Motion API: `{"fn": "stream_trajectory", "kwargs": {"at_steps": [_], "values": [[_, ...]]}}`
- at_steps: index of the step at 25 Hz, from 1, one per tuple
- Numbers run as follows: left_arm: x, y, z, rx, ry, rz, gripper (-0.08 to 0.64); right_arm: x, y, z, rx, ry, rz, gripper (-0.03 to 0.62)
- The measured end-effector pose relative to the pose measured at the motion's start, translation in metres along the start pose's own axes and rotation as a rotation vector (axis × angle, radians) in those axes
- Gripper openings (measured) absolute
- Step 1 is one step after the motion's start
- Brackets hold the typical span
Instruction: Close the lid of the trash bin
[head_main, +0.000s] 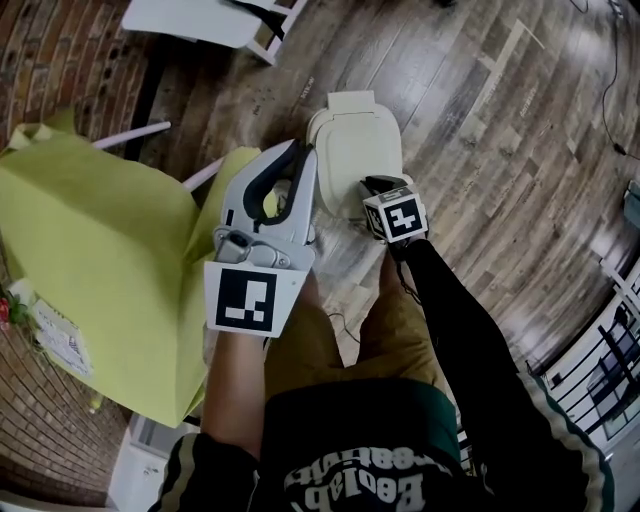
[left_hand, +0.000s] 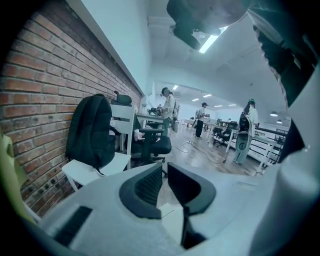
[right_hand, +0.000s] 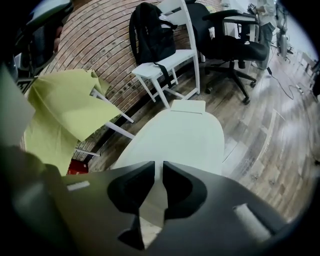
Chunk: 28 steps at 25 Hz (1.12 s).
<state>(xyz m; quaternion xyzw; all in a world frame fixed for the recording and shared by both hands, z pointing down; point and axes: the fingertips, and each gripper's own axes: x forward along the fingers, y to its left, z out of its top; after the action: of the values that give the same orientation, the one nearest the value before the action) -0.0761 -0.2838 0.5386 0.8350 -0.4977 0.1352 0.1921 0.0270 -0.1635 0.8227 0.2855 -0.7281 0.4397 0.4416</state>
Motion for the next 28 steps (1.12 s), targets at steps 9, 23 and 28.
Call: {"fn": "stream_trajectory", "kwargs": {"at_steps": [9, 23, 28], "values": [[0.017, 0.003, -0.007, 0.018, 0.009, -0.021, 0.043, 0.02, -0.007, -0.008, 0.024, 0.01, 0.006, 0.064], [0.018, 0.012, -0.016, 0.01, 0.013, -0.022, 0.043, 0.043, -0.015, -0.021, 0.032, 0.026, -0.026, 0.067], [0.018, 0.016, -0.022, 0.01, 0.021, -0.019, 0.043, 0.044, -0.013, -0.022, 0.031, 0.004, -0.031, 0.067]]}}
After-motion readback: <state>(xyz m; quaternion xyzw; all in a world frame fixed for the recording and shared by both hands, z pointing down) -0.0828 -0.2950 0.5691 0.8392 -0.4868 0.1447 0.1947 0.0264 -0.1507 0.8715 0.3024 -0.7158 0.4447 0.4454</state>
